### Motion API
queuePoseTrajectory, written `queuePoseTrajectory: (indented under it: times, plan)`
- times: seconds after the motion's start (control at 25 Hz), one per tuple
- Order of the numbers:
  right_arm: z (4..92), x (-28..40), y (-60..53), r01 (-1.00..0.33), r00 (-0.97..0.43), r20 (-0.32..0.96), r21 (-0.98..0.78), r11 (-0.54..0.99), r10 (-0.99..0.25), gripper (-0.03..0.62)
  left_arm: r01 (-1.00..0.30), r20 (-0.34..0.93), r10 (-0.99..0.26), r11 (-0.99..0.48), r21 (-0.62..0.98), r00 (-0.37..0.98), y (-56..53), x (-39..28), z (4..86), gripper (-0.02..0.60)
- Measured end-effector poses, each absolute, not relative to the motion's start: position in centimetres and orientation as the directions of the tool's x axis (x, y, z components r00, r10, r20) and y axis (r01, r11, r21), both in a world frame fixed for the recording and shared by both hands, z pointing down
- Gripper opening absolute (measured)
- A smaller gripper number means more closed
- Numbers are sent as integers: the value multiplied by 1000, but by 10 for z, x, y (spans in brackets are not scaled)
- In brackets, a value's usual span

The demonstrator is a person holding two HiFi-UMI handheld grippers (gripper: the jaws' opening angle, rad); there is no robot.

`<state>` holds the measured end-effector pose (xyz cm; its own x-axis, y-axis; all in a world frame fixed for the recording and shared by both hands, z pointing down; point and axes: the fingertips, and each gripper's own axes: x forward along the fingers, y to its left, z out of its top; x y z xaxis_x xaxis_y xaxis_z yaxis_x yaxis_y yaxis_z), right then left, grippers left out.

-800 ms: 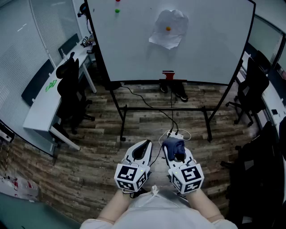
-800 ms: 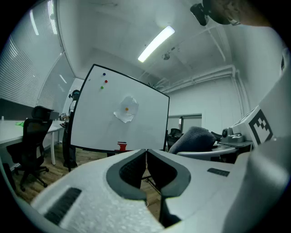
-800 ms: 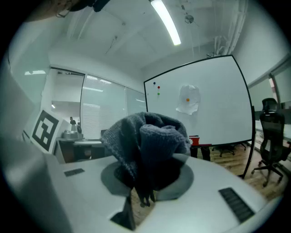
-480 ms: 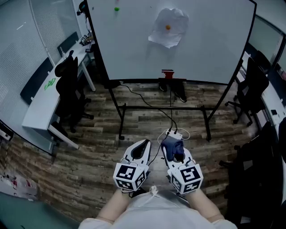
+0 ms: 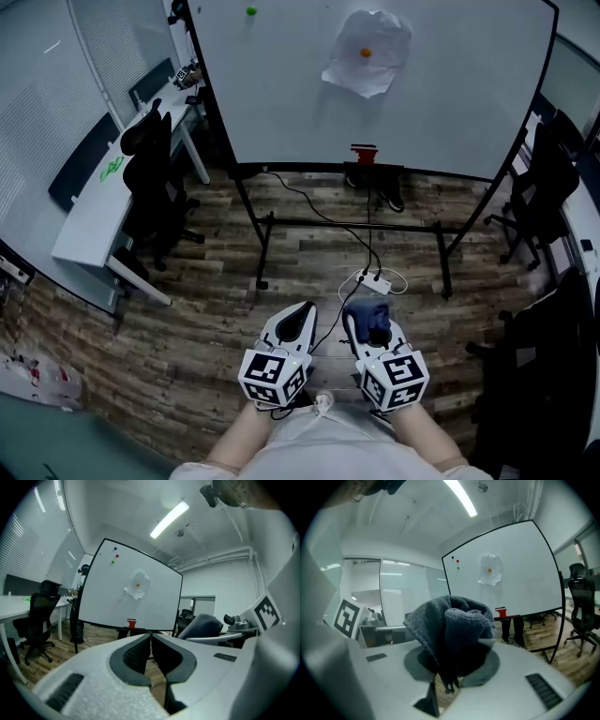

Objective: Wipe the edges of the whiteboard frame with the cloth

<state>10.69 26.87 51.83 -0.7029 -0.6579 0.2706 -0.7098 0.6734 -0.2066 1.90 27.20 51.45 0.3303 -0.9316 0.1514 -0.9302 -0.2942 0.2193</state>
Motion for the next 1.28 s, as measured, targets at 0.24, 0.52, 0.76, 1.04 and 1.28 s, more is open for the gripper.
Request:
queuePoseTrajectory:
  times: [0.24, 0.52, 0.76, 1.04, 1.28]
  plan:
    - [530, 81, 238, -693, -719, 291, -224, 686, -631, 77, -952, 161, -954, -217, 218, 254, 253, -26, 517, 25]
    - [536, 21, 188, -676, -734, 297, -226, 702, -611, 77, -963, 151, -967, -174, 207, 207, 206, -93, 518, 25]
    - [534, -45, 128, -704, -707, 317, -232, 671, -632, 77, -952, 150, -956, -219, 215, 254, 141, -157, 515, 25]
    - [529, -144, 42, -730, -683, 327, -271, 628, -653, 77, -939, 149, -943, -260, 225, 297, 49, -259, 507, 25]
    - [522, -241, -19, -722, -691, 322, -311, 618, -647, 77, -929, 135, -936, -289, 233, 325, -17, -346, 499, 25]
